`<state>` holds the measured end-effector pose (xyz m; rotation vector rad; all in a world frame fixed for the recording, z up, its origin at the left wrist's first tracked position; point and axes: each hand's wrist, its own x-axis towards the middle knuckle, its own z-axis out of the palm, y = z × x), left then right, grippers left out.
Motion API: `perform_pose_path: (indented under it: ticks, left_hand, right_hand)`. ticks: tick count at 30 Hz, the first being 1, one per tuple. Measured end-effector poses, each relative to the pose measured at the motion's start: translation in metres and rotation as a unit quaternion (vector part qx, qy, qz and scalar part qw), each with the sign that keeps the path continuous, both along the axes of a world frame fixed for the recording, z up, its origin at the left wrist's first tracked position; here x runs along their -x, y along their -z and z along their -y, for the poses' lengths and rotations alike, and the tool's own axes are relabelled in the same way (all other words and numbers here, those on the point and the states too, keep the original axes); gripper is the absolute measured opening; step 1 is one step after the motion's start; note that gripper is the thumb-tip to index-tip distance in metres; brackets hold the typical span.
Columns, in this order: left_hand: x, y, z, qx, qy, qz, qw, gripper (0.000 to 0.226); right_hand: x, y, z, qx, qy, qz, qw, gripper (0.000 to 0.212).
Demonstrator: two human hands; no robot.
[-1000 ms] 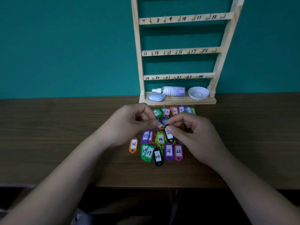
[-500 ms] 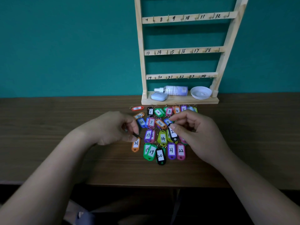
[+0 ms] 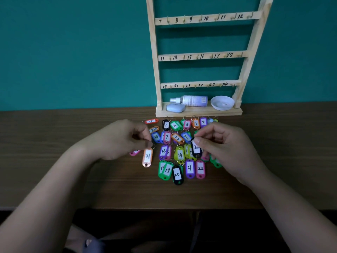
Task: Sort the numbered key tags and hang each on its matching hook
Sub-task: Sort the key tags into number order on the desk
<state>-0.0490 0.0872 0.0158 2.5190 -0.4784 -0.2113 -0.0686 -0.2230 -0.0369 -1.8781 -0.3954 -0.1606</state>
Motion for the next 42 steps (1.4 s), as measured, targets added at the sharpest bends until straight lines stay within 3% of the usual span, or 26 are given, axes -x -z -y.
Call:
perform_pose_path:
  ticks: [8, 18, 27, 34, 42]
  left_hand:
    - [0.019, -0.002, 0.037, 0.081, 0.045, 0.057, 0.994, 0.011]
    - [0.022, 0.02, 0.083, 0.003, 0.099, 0.042, 0.994, 0.015]
    - [0.017, 0.026, 0.087, -0.015, 0.113, 0.113, 0.987, 0.013]
    - [0.013, 0.027, 0.084, 0.006, 0.1, 0.114, 0.989, 0.009]
    - [-0.002, 0.022, 0.054, 0.016, 0.004, 0.13, 0.991, 0.007]
  right_hand:
    - [0.003, -0.012, 0.017, 0.045, -0.041, -0.067, 0.996, 0.008]
    - [0.006, -0.012, 0.02, 0.105, -0.064, -0.142, 0.982, 0.008]
    - [0.004, -0.005, 0.016, 0.153, -0.041, -0.103, 0.982, 0.013]
    - [0.007, -0.01, 0.016, 0.203, -0.004, -0.053, 0.978, 0.014]
    - [0.009, -0.011, 0.011, 0.162, 0.035, 0.021, 0.986, 0.014]
